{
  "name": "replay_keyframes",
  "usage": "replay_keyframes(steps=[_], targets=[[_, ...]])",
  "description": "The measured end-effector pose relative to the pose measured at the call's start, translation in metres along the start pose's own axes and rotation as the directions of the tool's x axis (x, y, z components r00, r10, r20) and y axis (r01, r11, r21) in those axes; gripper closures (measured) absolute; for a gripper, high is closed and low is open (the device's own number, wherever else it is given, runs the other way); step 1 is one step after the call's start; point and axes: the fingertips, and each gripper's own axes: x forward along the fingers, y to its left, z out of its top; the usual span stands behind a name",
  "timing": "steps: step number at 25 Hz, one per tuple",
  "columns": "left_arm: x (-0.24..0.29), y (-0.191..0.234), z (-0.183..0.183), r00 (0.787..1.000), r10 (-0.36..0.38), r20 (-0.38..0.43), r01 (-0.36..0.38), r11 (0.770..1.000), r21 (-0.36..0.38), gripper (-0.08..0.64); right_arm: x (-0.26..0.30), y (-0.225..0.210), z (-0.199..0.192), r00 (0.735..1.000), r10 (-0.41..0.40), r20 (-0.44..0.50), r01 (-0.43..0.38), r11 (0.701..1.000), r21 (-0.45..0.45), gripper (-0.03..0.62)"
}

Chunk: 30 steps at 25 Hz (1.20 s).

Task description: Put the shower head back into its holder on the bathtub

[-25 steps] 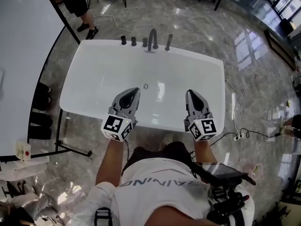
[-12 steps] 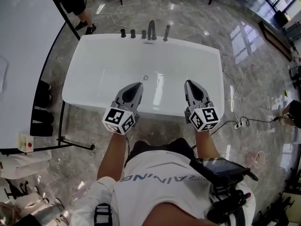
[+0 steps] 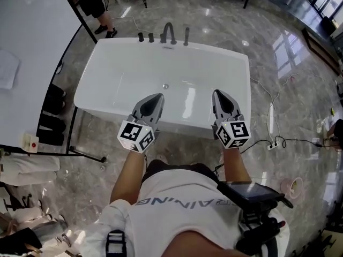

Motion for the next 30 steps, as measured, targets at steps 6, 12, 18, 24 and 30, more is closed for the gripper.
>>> replay_keyframes(steps=[6, 12, 18, 24, 30], targets=[[0.005, -0.056, 0.002, 0.999, 0.043, 0.010, -0.043, 0.999, 0.004, 0.543, -0.050, -0.039, 0.014, 1.000, 0.004, 0.014, -0.003, 1.000, -0.022, 0.580], [0.025, -0.102, 0.009, 1.000, 0.002, 0.027, -0.003, 0.999, 0.034, 0.543, -0.091, -0.067, 0.022, 1.000, -0.011, 0.027, 0.013, 0.999, -0.045, 0.580], [0.027, -0.097, 0.022, 0.999, -0.037, 0.038, 0.035, 0.998, 0.048, 0.543, -0.086, -0.054, 0.028, 1.000, -0.003, 0.024, 0.004, 0.998, -0.063, 0.580], [0.027, -0.081, 0.031, 0.998, -0.060, 0.031, 0.058, 0.997, 0.059, 0.543, -0.071, -0.041, 0.033, 1.000, 0.002, 0.022, 0.000, 0.997, -0.074, 0.580], [0.010, -0.052, 0.043, 0.997, -0.065, 0.037, 0.063, 0.997, 0.047, 0.543, -0.051, -0.015, 0.041, 1.000, 0.000, 0.028, 0.002, 0.997, -0.077, 0.580]])
